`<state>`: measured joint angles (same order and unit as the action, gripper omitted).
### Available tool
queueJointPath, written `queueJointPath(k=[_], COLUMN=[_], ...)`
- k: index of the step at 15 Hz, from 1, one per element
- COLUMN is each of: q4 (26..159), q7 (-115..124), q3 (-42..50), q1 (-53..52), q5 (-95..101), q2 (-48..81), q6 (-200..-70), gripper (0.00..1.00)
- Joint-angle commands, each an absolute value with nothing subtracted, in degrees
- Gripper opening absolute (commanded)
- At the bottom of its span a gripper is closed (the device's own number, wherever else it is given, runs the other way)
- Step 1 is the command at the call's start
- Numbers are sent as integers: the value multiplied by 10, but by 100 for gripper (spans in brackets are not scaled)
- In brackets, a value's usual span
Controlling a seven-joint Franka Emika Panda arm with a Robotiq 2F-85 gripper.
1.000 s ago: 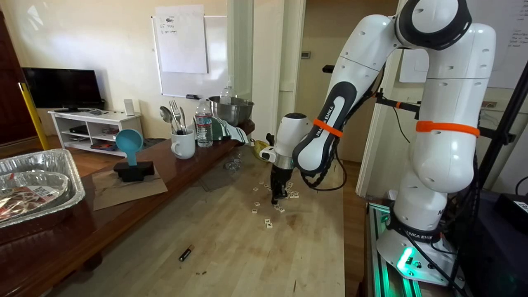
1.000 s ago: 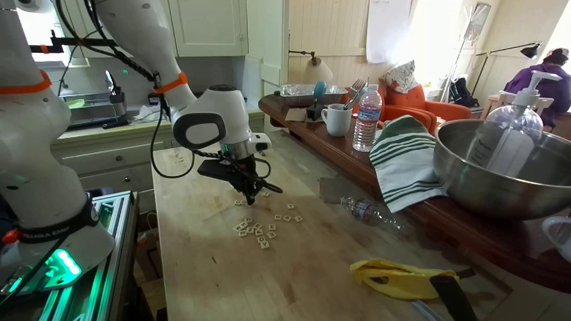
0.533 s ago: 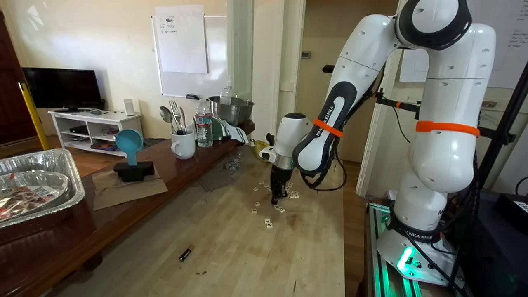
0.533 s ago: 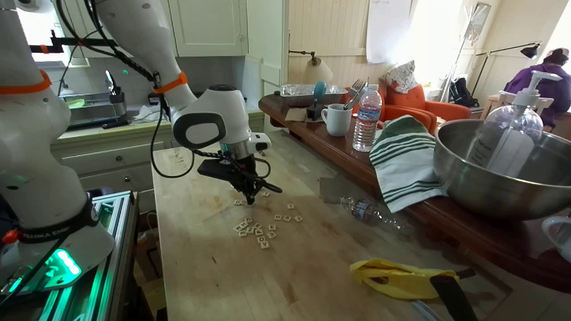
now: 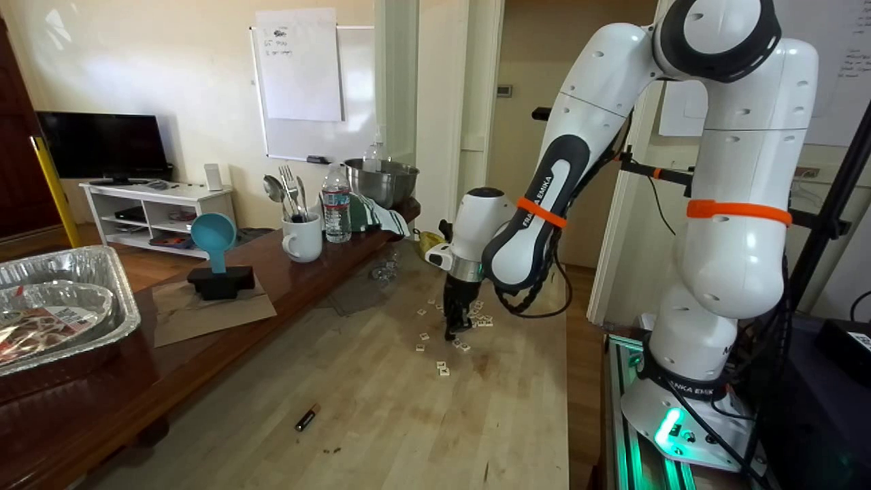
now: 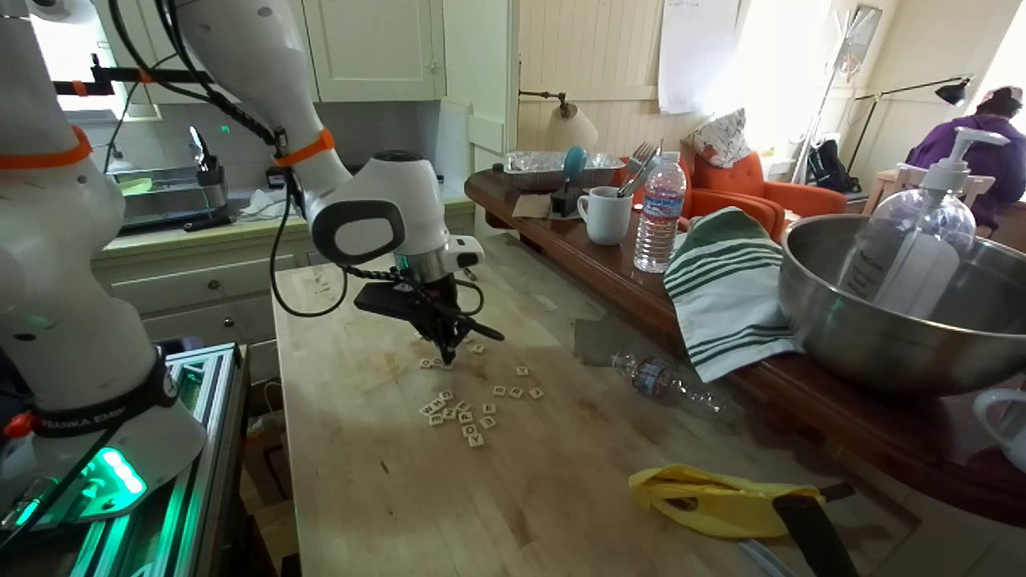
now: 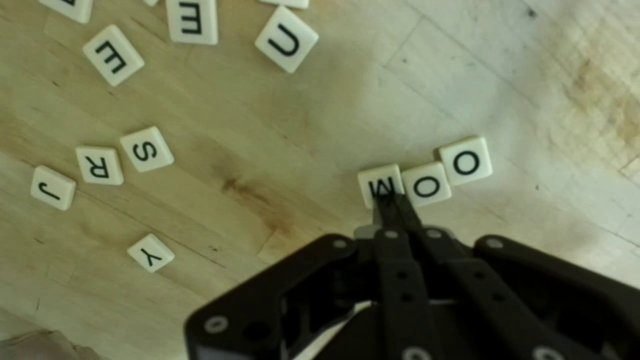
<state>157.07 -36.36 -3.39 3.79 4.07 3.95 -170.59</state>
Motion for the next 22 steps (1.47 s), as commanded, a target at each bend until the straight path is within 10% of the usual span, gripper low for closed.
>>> queueJointPath(k=[1,22], q4=[1577,1576], q7=[-343,-172], q3=[-40,-22], q1=[28,10], q5=[30,0], q2=[28,-31], q6=[-1704,-1595], gripper=[0,0])
